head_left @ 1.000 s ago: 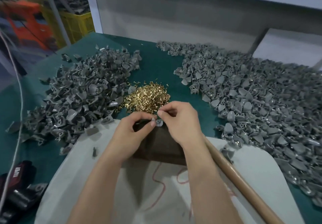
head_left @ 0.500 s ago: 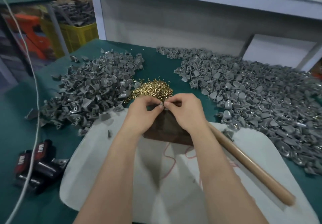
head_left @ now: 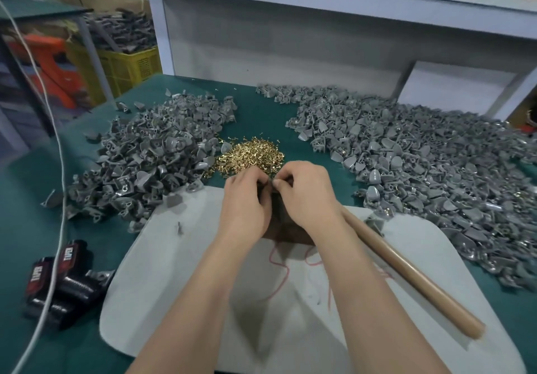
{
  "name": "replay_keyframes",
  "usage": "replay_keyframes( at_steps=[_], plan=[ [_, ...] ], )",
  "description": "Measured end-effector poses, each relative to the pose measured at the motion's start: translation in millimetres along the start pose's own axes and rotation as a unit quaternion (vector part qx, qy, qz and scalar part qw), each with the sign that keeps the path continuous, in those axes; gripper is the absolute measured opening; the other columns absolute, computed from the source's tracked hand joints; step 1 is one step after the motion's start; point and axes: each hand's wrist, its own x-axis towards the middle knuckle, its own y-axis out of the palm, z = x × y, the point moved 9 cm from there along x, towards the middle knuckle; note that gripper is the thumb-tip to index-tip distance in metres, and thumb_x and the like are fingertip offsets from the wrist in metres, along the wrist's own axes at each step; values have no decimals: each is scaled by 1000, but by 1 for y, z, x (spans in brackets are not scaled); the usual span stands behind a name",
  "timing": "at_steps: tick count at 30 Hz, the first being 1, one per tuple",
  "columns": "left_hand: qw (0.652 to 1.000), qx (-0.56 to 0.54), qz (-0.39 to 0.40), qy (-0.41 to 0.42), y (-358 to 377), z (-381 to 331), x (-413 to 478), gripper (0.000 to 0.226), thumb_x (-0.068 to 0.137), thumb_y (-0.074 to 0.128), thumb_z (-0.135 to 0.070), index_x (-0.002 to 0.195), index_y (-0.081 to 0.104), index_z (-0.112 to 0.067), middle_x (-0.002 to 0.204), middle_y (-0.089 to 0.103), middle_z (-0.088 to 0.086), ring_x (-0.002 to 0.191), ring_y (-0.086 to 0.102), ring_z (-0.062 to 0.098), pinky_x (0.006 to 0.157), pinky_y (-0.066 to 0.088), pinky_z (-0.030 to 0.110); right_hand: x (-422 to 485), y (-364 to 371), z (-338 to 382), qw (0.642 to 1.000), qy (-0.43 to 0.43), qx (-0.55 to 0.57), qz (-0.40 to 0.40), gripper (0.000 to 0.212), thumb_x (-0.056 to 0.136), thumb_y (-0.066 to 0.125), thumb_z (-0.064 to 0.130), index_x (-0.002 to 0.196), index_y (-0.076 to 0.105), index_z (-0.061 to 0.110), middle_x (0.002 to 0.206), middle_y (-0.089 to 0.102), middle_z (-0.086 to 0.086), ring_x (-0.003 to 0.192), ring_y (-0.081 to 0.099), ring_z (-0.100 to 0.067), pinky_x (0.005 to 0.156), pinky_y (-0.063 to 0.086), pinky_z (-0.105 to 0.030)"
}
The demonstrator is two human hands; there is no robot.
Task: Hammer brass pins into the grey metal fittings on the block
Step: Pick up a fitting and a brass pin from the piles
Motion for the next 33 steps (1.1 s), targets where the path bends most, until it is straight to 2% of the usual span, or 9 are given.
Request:
replay_keyframes(
  at_steps=[3, 6, 11, 13, 16, 21, 26, 30, 33],
  plan=[
    [1000, -2, -17, -12, 3, -2, 4, 10, 90, 50, -2, 91, 59, -1, 96, 61, 12, 96, 53, 30, 92, 39, 41, 0, -2, -6, 997, -7, 72, -33, 9, 88, 60, 14, 86, 69, 13, 91, 66, 1, 86, 56, -13, 75, 33, -14],
    [999, 8, -16, -35, 6, -1, 9, 11, 93, 48, -7, 93, 58, -2, 100, 60, 11, 100, 50, 30, 92, 36, 37, 7, -2, -7, 996, -22, 83, -21, 9, 87, 62, 12, 88, 70, 12, 90, 66, 3, 83, 55, -9, 70, 30, -4],
    [999, 13, 5, -36, 4, 3, 9, 3, 91, 54, -15, 91, 57, -14, 100, 59, -2, 106, 48, 26, 95, 37, 44, 5, -2, -10, 995, -33, 93, -12, 11, 88, 61, 11, 92, 71, 13, 91, 66, 4, 83, 53, -6, 69, 29, 5],
    [999, 20, 10, -28, 2, 1, 7, 3, 90, 55, -17, 88, 54, -18, 96, 56, -7, 104, 46, 24, 95, 37, 43, 3, -2, -12, 995, -26, 93, -12, 11, 88, 60, 12, 91, 71, 15, 87, 64, 8, 82, 54, -6, 68, 31, 3],
    [999, 7, 30, -26, 5, 0, 5, 4, 92, 54, -18, 88, 55, -17, 97, 58, -4, 106, 46, 26, 95, 38, 45, -1, -5, -16, 995, -10, 100, -25, 11, 88, 60, 13, 89, 71, 16, 83, 63, 9, 82, 55, -7, 68, 32, -7],
    [997, -23, 70, -28, 8, 0, 5, 6, 91, 57, -14, 87, 58, -18, 100, 64, -1, 108, 54, 29, 98, 41, 47, -4, -9, -19, 993, 1, 119, -24, 11, 88, 62, 12, 89, 73, 15, 86, 67, 6, 86, 60, -10, 74, 36, -10],
    [997, 48, 48, -20, 1, -3, 6, 13, 90, 58, -20, 81, 54, -29, 103, 60, -6, 110, 51, 24, 97, 40, 45, -4, -10, -10, 998, -30, 48, -16, 13, 89, 59, 15, 90, 73, 15, 93, 69, 2, 88, 58, -13, 79, 36, -15],
    [997, 60, 43, -17, -1, -6, 6, 14, 90, 60, -20, 80, 54, -29, 101, 61, -7, 109, 53, 24, 97, 40, 44, -4, -10, -4, 998, -48, -9, -32, 14, 90, 58, 17, 91, 71, 13, 95, 66, -1, 91, 57, -18, 85, 40, -27],
    [997, 58, 42, -16, -2, -5, 7, 15, 89, 60, -20, 78, 57, -29, 93, 60, -12, 107, 54, 23, 97, 40, 45, -6, -11, -4, 997, -47, 0, -54, 13, 89, 59, 16, 89, 71, 12, 93, 65, -2, 89, 57, -19, 82, 39, -25]
  ],
)
